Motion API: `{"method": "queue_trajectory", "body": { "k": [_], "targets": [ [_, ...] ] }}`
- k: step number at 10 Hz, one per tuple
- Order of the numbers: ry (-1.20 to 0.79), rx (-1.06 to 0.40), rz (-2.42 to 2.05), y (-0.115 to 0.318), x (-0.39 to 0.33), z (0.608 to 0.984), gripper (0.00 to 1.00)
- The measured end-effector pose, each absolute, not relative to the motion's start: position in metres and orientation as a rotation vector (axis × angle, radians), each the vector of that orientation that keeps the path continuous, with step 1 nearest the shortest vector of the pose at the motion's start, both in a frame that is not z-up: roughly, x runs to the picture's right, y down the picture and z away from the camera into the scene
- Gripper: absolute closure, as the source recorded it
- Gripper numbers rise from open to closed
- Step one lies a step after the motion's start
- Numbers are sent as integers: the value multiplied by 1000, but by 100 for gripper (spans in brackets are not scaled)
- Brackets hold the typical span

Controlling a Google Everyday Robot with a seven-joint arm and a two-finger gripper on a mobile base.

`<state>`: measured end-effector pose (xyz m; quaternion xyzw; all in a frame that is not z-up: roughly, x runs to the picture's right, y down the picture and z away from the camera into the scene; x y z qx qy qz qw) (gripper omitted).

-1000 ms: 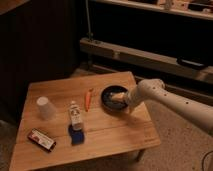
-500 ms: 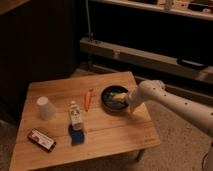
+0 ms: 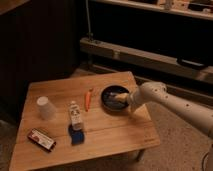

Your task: Pick up the ceramic bowl

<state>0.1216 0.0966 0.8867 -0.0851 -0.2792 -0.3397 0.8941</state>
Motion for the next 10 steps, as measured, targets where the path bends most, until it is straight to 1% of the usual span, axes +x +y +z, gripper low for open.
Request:
{"method": "queue_trajectory", "body": {
  "k": [2,3,4,5,10],
  "targets": [
    [-565,-197,-641,97,125,889,22],
    [-563,-199,-635,97,126,889,29],
    [-563,-200,-631,97,127,889,38],
    [-564,-200,-627,97,128,889,42],
    [-579,-210,-641,98,125,892,42]
  ]
}}
